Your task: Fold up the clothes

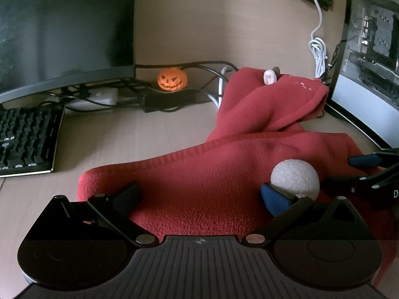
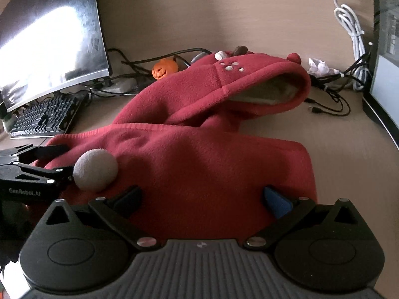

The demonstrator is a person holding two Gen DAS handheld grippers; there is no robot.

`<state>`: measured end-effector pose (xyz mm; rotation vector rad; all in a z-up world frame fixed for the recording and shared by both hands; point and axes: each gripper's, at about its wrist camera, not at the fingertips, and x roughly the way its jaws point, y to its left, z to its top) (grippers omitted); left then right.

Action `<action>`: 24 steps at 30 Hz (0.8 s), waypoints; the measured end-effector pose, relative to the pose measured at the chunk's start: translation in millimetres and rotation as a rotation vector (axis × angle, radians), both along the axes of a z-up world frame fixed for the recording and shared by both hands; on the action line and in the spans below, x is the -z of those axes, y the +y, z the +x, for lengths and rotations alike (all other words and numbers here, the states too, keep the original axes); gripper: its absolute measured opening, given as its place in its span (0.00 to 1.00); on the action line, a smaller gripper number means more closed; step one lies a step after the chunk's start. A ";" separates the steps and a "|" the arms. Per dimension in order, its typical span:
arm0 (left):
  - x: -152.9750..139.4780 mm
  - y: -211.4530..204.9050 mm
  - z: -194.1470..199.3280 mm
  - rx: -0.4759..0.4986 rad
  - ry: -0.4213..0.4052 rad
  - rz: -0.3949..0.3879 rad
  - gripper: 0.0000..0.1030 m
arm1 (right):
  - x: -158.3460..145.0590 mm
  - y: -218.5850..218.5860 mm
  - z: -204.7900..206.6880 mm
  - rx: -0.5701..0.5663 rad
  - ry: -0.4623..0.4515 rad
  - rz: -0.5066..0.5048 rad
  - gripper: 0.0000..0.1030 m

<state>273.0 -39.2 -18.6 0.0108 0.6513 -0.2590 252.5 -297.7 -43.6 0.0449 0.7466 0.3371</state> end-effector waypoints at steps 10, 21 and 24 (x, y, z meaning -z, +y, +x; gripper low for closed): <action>-0.3 3.2 -0.4 0.006 -0.005 -0.004 1.00 | 4.4 -0.5 -15.5 0.008 -0.010 0.005 1.00; -32.1 19.3 -26.6 -0.067 0.125 -0.197 1.00 | -0.9 -7.7 -38.2 0.024 0.031 0.043 1.00; -43.2 29.3 -54.9 -0.068 0.184 -0.343 1.00 | -17.2 -17.9 -49.5 -0.003 0.062 0.080 1.00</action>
